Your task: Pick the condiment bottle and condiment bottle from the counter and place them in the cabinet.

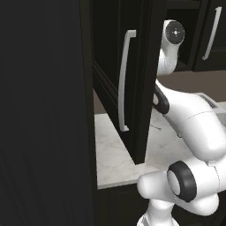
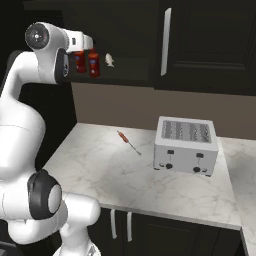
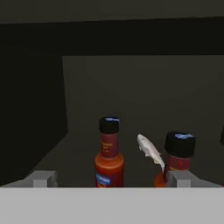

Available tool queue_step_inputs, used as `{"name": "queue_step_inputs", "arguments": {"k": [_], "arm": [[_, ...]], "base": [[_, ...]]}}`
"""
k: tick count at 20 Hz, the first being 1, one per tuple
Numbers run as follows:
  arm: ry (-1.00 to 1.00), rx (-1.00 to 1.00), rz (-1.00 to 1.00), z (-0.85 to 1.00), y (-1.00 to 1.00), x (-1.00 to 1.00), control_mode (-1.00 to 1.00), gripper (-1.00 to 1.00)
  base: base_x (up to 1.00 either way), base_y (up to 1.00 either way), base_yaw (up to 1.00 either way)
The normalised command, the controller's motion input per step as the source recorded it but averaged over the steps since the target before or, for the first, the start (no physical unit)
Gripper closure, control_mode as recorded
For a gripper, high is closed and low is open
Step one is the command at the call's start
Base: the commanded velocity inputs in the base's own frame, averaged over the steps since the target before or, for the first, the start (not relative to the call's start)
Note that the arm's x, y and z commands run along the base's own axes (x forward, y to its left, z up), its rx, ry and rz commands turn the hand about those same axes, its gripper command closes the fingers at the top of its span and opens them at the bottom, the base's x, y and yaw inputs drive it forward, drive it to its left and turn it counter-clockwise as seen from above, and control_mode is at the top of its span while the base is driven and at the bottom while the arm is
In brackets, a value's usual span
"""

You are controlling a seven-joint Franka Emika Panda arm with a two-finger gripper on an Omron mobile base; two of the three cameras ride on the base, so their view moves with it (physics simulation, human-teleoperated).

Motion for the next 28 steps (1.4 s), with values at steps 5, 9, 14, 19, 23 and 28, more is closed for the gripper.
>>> {"name": "queue_step_inputs", "arguments": {"k": [5, 9, 14, 19, 23, 28], "arm": [[-0.15, 0.01, 0.00, -0.01, -0.33, -0.67, -1.00, -1.00], [-0.05, 0.02, 0.00, 0.00, -0.35, -0.73, -1.00, -1.00], [-0.03, 0.01, 0.00, 0.00, -0.38, -0.92, -1.00, -1.00], [0.00, 0.00, 0.00, -0.05, -0.24, -1.00, -1.00, -1.00], [0.18, 0.00, 0.00, -0.19, -0.03, -0.96, -1.00, -1.00], [0.53, -0.01, 0.00, -0.21, 0.00, -0.73, -1.00, -1.00]], "base": [[0.00, 0.00, 0.00], [0.00, 0.00, 0.00], [0.00, 0.00, 0.00], [0.00, 0.00, 0.00], [0.00, 0.00, 0.00], [0.00, 0.00, 0.00]]}}
